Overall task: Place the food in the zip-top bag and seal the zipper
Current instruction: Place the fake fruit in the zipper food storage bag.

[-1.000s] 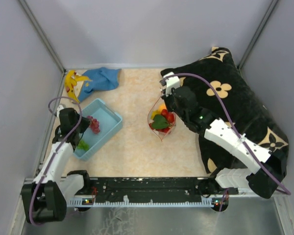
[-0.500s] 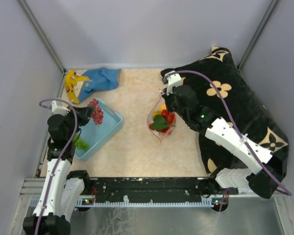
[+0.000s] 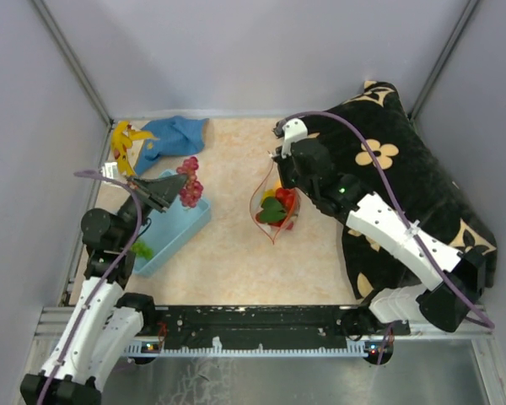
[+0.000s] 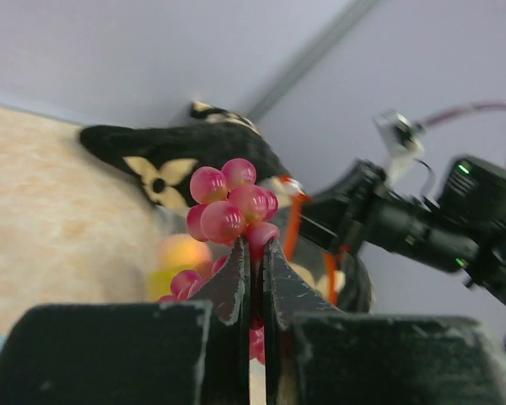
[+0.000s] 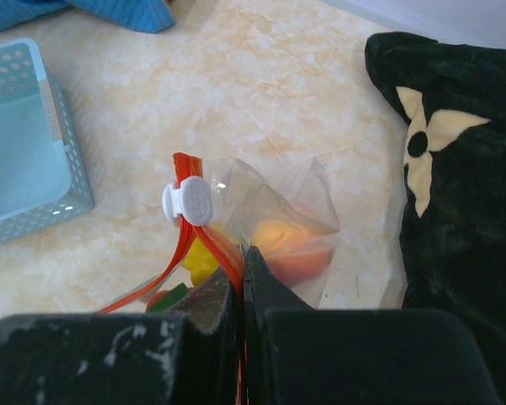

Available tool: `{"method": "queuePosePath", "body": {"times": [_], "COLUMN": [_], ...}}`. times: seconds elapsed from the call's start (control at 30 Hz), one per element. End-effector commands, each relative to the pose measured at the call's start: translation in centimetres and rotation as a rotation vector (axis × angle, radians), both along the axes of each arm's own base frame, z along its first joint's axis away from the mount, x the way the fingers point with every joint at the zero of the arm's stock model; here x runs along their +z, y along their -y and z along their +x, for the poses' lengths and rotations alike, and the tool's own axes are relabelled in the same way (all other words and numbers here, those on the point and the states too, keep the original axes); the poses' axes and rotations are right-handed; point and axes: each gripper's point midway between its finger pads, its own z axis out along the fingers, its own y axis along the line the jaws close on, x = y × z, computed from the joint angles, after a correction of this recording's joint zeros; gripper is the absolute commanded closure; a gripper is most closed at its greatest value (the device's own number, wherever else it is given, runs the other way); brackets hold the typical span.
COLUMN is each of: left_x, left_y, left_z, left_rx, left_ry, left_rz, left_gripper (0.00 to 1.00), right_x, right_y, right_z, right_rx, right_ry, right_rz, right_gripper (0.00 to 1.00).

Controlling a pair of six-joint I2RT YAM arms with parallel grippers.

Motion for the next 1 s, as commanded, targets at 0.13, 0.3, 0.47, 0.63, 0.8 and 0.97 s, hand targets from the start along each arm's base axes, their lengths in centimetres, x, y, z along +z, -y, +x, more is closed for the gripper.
{"method": "queuePosePath", "body": {"times": [0.13,0.3,0.47,0.63,0.8,0.97], "left_x": [4.9,6.1,6.8,7.1,5.8,3.3], "left_y": [5.7,8.4,10.6,13.0,14.6,16.4], "left_z": [-2.8,-4.3,-6.2,-7.5,-7.2,-5.6], "left_rx": [-0.154,-0.256,-0.288,-0.342,-0.347,-0.348], "left_ry": [0.268,0.383,0.563,0.69,0.751,0.737], "left_rz": [0.006,-0.003,0.012,0.064,0.098,0.151], "left_gripper": [1.0,1.0,1.0,1.0,1.0,1.0], "right_x": [2.8,2.1,1.5,1.2,1.5,1.7], "right_y": [-1.5,-2.6,-3.7,-4.2,-4.5,-4.7], "right_z": [0.8,0.5,0.3,0.1,-0.1,-0.5], "right_rx": [-0.024,-0.006,0.018,0.034,0.046,0.065], "right_ry": [0.019,-0.013,-0.033,-0.046,-0.048,-0.055], "right_rz": [0.078,0.08,0.089,0.096,0.111,0.122], "right_gripper": [1.0,1.0,1.0,1.0,1.0,1.0]}}
